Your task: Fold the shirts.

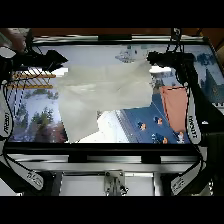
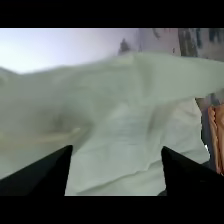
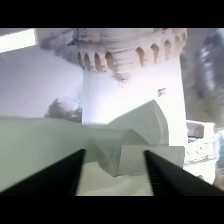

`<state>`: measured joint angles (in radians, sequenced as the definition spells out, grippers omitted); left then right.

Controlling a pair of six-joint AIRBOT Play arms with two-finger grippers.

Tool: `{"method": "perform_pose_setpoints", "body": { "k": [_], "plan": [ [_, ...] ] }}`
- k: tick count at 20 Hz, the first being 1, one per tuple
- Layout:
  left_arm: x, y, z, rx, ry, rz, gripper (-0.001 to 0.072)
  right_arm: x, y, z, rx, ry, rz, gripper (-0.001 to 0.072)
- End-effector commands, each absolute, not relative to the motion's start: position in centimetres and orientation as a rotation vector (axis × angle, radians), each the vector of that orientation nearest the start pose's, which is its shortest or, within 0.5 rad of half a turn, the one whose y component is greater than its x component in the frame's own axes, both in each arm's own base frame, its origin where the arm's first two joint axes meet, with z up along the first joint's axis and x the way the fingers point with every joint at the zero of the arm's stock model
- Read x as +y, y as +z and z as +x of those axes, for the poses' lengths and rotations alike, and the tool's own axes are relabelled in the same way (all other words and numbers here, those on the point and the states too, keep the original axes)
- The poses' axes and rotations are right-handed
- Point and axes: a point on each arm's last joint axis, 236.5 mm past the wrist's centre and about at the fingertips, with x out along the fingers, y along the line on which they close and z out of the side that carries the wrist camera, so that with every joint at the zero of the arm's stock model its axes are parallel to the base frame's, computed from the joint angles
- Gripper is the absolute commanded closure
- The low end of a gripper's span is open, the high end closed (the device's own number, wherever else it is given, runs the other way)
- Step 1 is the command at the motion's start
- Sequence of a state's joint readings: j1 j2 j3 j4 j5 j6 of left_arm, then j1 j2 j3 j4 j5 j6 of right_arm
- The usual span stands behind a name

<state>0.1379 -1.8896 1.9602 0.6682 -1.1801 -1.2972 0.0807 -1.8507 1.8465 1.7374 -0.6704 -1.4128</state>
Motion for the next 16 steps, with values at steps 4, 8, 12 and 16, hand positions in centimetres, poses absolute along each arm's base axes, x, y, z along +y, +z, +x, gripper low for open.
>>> {"method": "perform_pose_setpoints", "body": {
  "k": [4, 8, 12, 16],
  "plan": [
    [-3.7, 1.0, 49.6, 1.408, -0.37, -0.46, -0.0003, 6.9, 4.6, 59.1, 0.908, 0.138, 0.132, 0.0031],
    [1.5, -0.2, 43.8, 1.629, -0.304, -0.439, 0.0168, 1.4, 1.9, 50.9, 1.269, 0.118, 0.057, 0.0032],
    [0.7, -2.5, 41.9, 1.658, -0.405, -0.517, 0.0167, 1.9, -0.5, 45.4, 1.489, 0.219, 0.272, 0.0032],
    [1.3, -5.5, 42.3, 1.623, -0.377, -0.537, 0.0169, 3.2, -1.1, 45.4, 1.486, 0.248, 0.31, 0.0032]
  ]
}}
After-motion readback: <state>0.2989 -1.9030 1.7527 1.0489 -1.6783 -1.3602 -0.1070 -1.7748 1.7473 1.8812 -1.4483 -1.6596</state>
